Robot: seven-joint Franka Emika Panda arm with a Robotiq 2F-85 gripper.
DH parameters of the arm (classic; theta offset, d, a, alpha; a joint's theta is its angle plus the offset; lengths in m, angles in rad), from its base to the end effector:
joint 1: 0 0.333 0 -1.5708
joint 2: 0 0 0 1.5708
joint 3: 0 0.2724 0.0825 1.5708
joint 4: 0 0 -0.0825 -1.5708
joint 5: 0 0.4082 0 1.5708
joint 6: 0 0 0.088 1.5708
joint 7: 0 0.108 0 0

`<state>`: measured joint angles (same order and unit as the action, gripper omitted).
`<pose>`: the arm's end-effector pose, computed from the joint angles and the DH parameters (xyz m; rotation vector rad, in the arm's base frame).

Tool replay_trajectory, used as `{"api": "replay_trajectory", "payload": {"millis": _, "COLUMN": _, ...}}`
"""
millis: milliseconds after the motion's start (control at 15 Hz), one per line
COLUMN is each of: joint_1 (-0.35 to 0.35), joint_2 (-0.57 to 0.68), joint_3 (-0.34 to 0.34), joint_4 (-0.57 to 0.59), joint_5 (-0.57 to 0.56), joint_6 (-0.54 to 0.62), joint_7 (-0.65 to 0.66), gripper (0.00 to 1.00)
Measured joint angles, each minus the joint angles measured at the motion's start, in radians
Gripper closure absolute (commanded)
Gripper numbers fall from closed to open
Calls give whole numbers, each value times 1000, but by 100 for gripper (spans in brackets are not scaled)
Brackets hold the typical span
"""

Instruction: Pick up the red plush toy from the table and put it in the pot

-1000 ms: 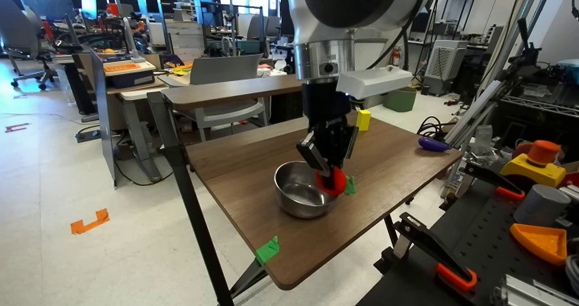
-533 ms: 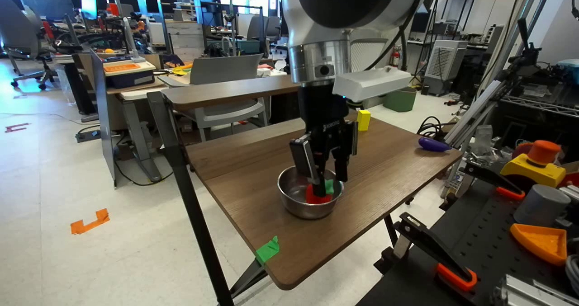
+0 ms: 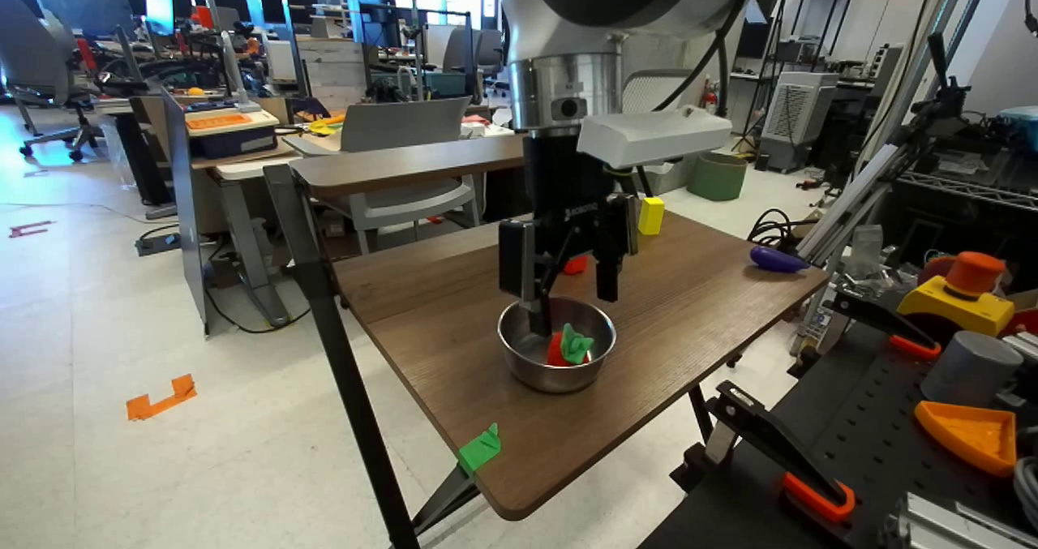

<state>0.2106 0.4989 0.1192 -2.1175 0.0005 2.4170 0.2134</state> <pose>0.5134 0.1815 0.0996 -3.1170 -0.1672 0.3202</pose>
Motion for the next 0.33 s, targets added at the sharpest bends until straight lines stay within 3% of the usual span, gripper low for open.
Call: {"api": "replay_trajectory", "payload": {"millis": 333, "joint_1": -7, "joint_2": -5, "joint_3": 0, "joint_4": -5, "joint_5": 87, "joint_6": 48, "joint_7": 68, "gripper": 0}}
